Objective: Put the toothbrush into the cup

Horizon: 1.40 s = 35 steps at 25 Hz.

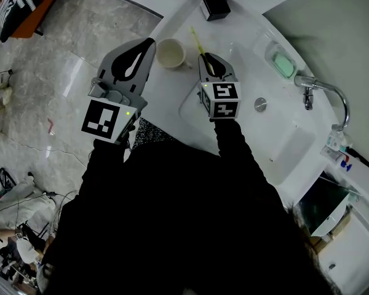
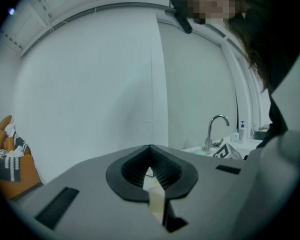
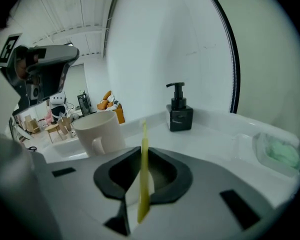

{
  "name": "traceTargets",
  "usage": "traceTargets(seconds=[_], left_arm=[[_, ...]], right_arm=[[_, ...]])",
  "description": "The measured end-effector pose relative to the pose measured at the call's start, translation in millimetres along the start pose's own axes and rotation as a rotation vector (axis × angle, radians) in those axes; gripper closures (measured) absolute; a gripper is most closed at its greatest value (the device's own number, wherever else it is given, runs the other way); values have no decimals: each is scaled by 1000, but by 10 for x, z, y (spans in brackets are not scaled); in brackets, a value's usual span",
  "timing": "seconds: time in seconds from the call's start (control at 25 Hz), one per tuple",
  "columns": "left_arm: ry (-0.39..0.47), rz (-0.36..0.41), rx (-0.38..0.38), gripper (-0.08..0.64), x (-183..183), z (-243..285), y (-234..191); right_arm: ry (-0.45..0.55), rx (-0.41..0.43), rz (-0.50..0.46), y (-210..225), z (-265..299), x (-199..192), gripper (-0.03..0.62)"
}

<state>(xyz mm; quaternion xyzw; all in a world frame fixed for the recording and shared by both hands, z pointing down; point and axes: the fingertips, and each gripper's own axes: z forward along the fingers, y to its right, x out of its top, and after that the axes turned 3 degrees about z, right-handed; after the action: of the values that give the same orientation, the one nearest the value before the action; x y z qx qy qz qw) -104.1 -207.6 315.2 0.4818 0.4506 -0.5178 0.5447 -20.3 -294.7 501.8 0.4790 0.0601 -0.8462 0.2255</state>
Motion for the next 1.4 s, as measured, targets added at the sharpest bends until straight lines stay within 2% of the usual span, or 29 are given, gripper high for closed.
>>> traceTargets(seconds=[0.48, 0.72, 1.08, 1.4], left_arm=[[18, -11, -22, 551, 97, 0, 101], [33, -9, -37, 551, 150, -20, 184], [14, -98, -89, 551, 168, 37, 367], [72, -151, -124, 551, 316, 59, 482]], right_arm=[[183, 27, 2, -72, -534, 631, 540], [286, 29, -37, -155, -873, 930, 540], [413, 93, -67, -441, -1344, 1258, 540], [434, 119, -87, -556, -1492, 1271, 540]])
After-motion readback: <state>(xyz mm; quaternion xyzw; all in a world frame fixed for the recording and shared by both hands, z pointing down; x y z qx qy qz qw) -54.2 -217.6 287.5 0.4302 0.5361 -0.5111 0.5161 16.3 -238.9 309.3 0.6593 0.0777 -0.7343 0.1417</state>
